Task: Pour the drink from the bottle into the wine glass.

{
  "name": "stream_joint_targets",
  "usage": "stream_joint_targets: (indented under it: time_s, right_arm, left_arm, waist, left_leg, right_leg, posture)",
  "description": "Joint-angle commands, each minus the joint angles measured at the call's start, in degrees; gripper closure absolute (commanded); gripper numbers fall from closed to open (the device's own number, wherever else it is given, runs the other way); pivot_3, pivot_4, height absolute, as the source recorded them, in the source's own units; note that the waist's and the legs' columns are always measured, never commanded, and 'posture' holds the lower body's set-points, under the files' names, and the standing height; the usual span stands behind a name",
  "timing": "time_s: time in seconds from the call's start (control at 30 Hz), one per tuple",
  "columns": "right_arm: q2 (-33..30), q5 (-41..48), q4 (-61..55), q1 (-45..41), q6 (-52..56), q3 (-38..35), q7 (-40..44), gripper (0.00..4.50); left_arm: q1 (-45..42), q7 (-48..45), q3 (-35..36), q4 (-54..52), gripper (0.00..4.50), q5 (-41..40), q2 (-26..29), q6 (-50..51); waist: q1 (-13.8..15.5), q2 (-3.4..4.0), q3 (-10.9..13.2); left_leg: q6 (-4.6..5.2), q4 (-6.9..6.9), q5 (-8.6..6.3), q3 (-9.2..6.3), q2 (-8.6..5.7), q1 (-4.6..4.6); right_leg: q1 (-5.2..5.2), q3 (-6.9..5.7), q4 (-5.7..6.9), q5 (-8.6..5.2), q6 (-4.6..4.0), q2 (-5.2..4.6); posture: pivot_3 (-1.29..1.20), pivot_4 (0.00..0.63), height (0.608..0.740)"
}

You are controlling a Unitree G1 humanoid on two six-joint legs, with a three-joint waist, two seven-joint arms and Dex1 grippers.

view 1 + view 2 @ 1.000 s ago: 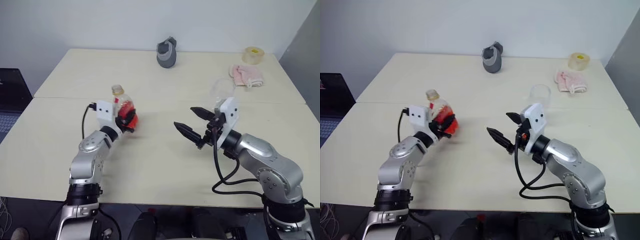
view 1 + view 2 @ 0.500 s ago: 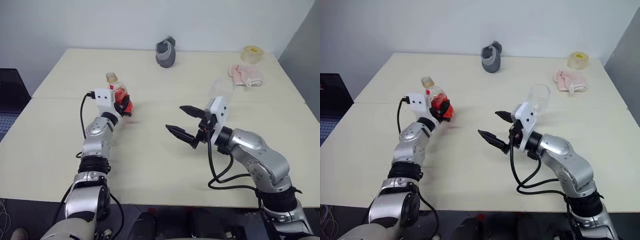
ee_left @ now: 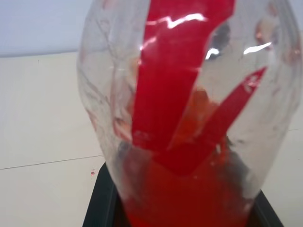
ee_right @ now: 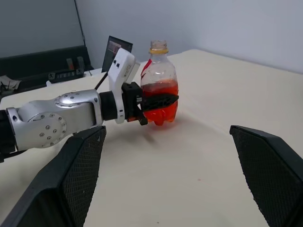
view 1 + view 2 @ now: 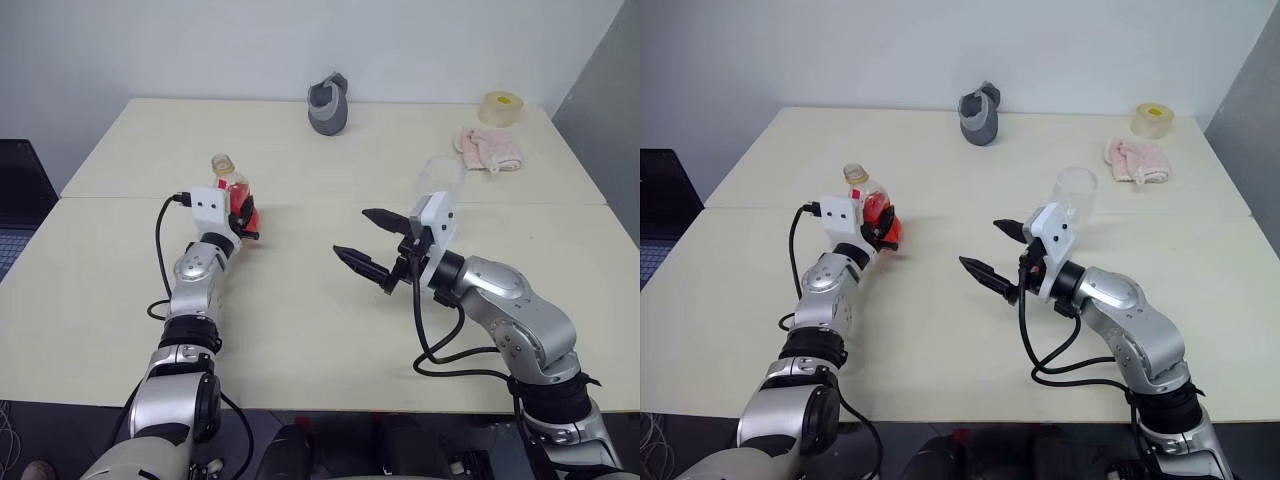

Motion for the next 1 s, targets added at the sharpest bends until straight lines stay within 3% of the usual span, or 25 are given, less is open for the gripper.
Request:
stream_joint_targets:
  time_s: [0.03,0.13,0.47,1.0]
  right_arm:
    - [0.23,0.19,-1.50,-0.77,-0.55,-1.10,-0.19,0.03]
    - [-0.02,-0.10,-1.15,-1.08,-0.63,-1.37,-0.24,0.03]
    - [-0.37,-0.19,-1.29,-0.58,-0.70,-1.93,-0.83,0.00]
    - [-0.32,-1.13,-1.00,1.07,-1.70,-1.56,-0.71,0.00]
  left_arm:
    - [0.87,-0.53,0.60,-0.55,3.35,-1.08,-0.52,-0.90]
    - [1.45,-0.30,0.53,-0.53,3.35,-1.04,-1.07,-1.09]
    - [1.40,-0.73,0.96,-1.06,0.06,-1.51,-0.78,-0.31]
    - [11.80,-0.55,0.79,-20.58,0.02,-3.79,-0.85,10.75]
  waist:
    - [0.07,0.00,0.00]
    - [0.10,0.00,-0.01]
    - [0.07,0.00,-0.01]
    - [0.07,0.00,-0.01]
  left_leg:
    - [0.00,0.00,0.00,0.00,0.00,0.00]
    - [0.00,0.02,0.00,0.00,0.00,0.02]
    - [0.01,0.02,0.00,0.00,0.00,0.06]
    - [0.01,0.02,0.00,-0.05,0.04,0.06]
  right_leg:
    - [0.00,-0.01,0.01,0.00,0.00,0.00]
    - [0.02,-0.02,0.04,0.00,0.00,-0.01]
    - [0.05,-0.02,0.07,0.01,0.01,0.00]
    - [0.04,0.01,0.07,0.01,0.00,-0.01]
  posture:
    - [0.00,0.150,0.740]
    - [0.00,0.150,0.740]
    - [0.00,0.150,0.740]
    - [0.00,0.150,0.740]
